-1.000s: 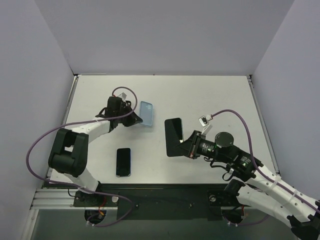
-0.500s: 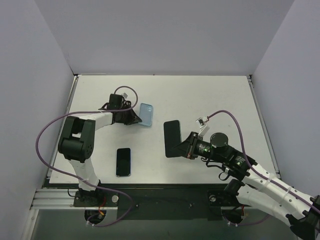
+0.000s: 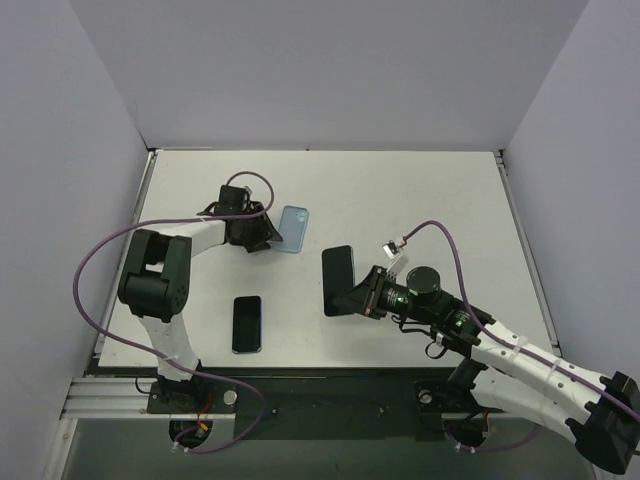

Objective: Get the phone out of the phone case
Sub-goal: Place the phone case at the center of the board, then place the phone at the center of the board.

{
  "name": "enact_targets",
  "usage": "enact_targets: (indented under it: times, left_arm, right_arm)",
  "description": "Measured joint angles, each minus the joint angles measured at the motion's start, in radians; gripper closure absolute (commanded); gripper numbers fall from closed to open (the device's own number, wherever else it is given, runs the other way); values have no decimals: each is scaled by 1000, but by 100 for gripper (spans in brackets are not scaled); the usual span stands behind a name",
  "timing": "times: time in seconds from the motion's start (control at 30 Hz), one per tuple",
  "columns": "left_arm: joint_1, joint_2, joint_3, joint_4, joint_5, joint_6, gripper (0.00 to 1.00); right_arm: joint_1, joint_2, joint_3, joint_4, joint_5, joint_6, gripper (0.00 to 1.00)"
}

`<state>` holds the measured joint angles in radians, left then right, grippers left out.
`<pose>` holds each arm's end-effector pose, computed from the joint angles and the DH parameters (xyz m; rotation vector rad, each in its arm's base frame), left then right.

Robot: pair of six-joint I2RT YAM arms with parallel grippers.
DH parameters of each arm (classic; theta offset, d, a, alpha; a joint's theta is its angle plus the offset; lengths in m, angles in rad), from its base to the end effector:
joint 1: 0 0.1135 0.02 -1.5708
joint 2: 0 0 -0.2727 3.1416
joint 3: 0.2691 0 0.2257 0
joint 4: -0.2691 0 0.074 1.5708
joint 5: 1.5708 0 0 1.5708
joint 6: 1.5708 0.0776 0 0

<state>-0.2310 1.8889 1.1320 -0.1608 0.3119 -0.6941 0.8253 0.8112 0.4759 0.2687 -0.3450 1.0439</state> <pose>0.3786 -0.1135 0.1493 -0.4602 2.5531 -0.7560 0.1192 0.1678 0.2865 -0.1011 1.9331 1.6355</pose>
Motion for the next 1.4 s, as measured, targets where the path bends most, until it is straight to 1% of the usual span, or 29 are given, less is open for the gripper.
enact_targets:
  times: [0.07, 0.23, 0.37, 0.43, 0.5, 0.57, 0.67, 0.8, 0.9, 1.0, 1.07, 1.1, 1.13, 1.17, 1.2, 1.23, 1.3, 1.33, 1.37, 1.4]
  left_arm:
    - [0, -12, 0, -25, -25, 2, 33]
    - [2, -84, 1, -92, -77, 2, 32]
    - [2, -223, -13, -149, -110, 10, 32]
    - [3, -359, -61, -148, -106, 12, 30]
    - [4, -535, -141, -129, -81, 10, 30]
    - [5, -695, -216, -108, -43, -4, 30]
    - [4, -917, -335, -84, 29, -51, 29]
    - [4, -1121, -462, -111, 83, -117, 26]
    - [4, -1226, -480, -172, 90, -142, 26]
    - [4, -1296, -475, -200, 92, -152, 26]
    - [4, -1307, -463, -209, 96, -156, 26]
    - [4, -1304, -458, -212, 97, -158, 26]
    - [4, -1297, -454, -213, 98, -158, 26]
    - [4, -1292, -452, -215, 99, -159, 26]
    - [4, -1286, -452, -215, 102, -159, 26]
    - [4, -1282, -452, -216, 105, -159, 26]
    - [4, -1272, -452, -216, 110, -161, 26]
    - [4, -1268, -452, -216, 113, -163, 26]
    - [4, -1266, -452, -216, 115, -164, 26]
    - [4, -1266, -452, -216, 116, -165, 26]
  right_arm:
    - [0, 21, -13, 16, 0, 8, 100]
    - [29, 87, -29, 66, 29, 29, 100]
    - [125, 192, -29, 124, 92, 42, 100]
    - [187, 272, -29, 167, 125, 55, 100]
    - [239, 365, -32, 233, 158, 65, 100]
    - [272, 454, -37, 306, 186, 79, 100]
    - [291, 644, -37, 466, 207, 112, 100]
    - [300, 860, -37, 644, 230, 182, 100]
    - [304, 926, -39, 758, 237, 227, 98]
    - [309, 961, -39, 818, 238, 261, 92]
    - [309, 970, -39, 835, 238, 280, 86]
    - [309, 972, -39, 838, 238, 290, 80]
    - [309, 973, -39, 844, 238, 298, 77]
    - [309, 975, -39, 853, 238, 306, 67]
    - [309, 978, -39, 858, 238, 310, 63]
    - [309, 980, -39, 858, 239, 316, 54]
    - [309, 980, -39, 863, 241, 328, 43]
    - [309, 974, -39, 864, 246, 328, 42]
    - [309, 964, -39, 858, 250, 330, 37]
    - [309, 947, -40, 844, 257, 325, 36]
